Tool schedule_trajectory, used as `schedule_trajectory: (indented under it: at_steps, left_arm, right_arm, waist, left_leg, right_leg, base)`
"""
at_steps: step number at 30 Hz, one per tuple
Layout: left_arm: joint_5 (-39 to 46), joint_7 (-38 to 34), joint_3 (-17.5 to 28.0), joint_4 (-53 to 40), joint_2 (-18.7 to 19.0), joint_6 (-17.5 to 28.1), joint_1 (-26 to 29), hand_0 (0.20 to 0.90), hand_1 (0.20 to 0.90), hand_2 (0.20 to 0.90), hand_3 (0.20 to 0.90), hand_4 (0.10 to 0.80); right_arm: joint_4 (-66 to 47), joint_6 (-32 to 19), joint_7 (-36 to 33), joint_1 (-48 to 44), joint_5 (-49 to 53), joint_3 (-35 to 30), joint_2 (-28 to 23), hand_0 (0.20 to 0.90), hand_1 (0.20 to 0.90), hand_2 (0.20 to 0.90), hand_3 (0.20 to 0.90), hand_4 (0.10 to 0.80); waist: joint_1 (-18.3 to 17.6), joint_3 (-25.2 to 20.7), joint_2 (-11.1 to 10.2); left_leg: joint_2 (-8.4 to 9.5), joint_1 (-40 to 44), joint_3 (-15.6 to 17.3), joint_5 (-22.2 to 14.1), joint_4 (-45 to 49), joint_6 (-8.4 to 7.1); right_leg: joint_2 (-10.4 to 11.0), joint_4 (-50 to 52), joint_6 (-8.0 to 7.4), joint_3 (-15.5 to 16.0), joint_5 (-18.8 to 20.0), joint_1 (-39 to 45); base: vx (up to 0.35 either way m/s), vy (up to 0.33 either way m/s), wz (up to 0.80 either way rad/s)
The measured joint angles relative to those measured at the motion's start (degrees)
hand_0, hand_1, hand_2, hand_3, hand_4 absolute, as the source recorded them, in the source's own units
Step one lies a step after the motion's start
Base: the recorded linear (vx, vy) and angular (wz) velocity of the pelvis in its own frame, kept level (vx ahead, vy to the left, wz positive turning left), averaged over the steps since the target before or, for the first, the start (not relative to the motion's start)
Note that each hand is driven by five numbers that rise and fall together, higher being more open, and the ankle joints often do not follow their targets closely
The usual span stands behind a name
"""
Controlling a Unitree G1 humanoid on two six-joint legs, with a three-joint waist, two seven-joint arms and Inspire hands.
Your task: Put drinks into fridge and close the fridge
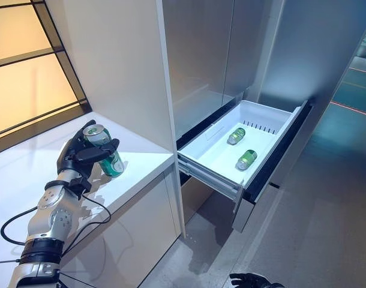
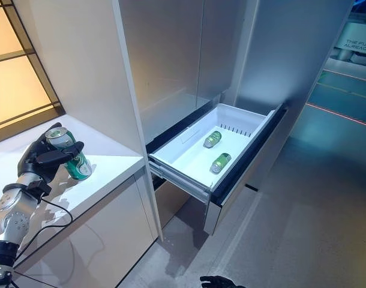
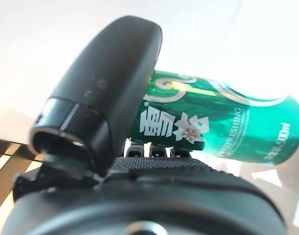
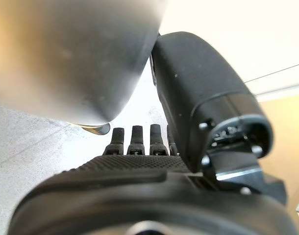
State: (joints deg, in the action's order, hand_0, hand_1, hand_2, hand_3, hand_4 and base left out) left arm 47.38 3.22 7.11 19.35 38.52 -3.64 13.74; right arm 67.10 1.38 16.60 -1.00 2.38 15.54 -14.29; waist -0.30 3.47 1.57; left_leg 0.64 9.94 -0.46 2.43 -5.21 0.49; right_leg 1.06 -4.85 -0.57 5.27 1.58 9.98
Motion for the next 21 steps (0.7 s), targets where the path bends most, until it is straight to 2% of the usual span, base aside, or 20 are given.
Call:
schedule_trajectory:
  at_steps: [21]
  left_arm:
    - [0.3, -0.2, 0.0, -0.1, 0.0, 0.5, 0.0, 0.9, 0.9, 0.9, 0.9, 0.8]
  right_arm:
    - [0.2, -0.1, 0.0, 0.0, 0.0, 0.0, 0.1, 0.9, 0.9, 0.9, 0.9, 0.8]
  waist:
    - [0.0, -0.1, -0.2]
  left_leg:
    - [-0.01, 0.0, 0.0, 0.0, 0.0, 0.0]
  right_leg:
    - [0.0, 0.0, 0.01, 0.0, 0.0, 0.0]
  base:
    - [0.0, 0.0, 0.0]
